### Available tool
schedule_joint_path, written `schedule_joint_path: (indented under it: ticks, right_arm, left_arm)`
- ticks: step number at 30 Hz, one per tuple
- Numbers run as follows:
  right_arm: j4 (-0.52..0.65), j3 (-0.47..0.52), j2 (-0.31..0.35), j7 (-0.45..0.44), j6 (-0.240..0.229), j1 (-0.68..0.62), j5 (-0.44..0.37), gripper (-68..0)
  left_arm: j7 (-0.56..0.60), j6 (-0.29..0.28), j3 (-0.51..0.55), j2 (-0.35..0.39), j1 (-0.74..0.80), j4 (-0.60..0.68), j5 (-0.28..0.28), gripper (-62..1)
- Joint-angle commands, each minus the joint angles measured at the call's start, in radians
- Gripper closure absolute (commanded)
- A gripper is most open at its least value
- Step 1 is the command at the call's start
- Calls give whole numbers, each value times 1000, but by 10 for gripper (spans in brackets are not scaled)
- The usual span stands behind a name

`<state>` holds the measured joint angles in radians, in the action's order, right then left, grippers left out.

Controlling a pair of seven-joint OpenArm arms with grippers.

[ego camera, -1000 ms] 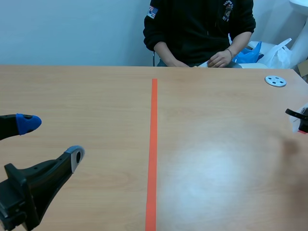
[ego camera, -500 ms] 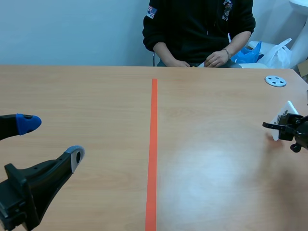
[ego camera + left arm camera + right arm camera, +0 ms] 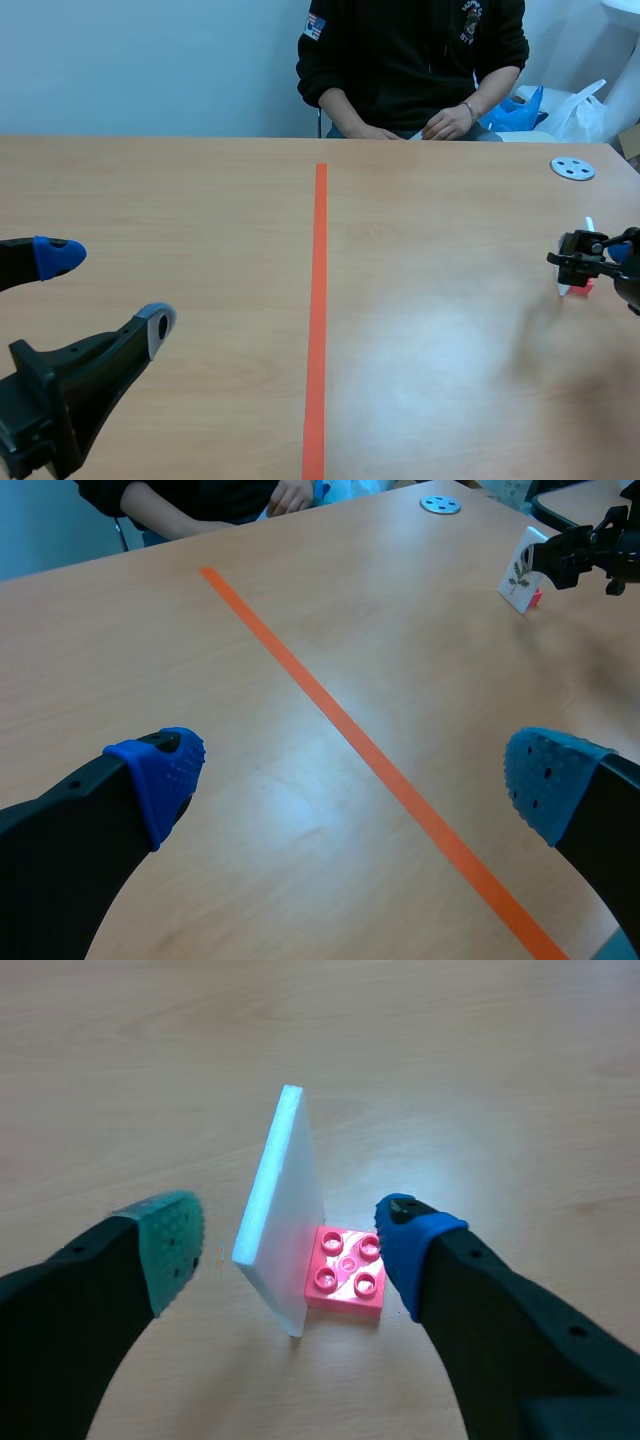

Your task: Sort the leaf by its shape. The table is split by an orange tape line. A compound leaf with several leaflets goes to the left side, a simple leaf with one blade goes to the right side. Return to the home posture when a red brick is placed on the table.

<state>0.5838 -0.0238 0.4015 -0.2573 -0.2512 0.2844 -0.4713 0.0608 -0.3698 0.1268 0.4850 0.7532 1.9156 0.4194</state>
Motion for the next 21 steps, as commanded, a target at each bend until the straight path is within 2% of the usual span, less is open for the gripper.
schedule_joint_path:
  ticks: [1, 5, 8, 11, 18, 21]
  right_arm:
    - [31, 10, 17, -19, -7, 11, -3, -442]
    - [81, 10, 28, 6, -11, -2, 28, -551]
    - [176, 10, 40, 14, -11, -47, 61, -589]
    - [298, 10, 53, 34, -10, -116, 70, -676]
    - [584, 10, 87, 109, -13, -315, 58, -679]
    - [718, 10, 100, 138, -30, -415, 39, -679]
  left_arm:
    - [18, -2, -5, 0, 0, 10, 6, -623]
    - [18, -2, -5, 0, 0, 10, 6, -623]
    - [18, -2, -5, 0, 0, 10, 6, -623]
    - [17, -2, -5, 0, 0, 10, 6, -623]
    - [17, -2, -5, 0, 0, 10, 6, -623]
    - [17, -2, -5, 0, 0, 10, 6, -623]
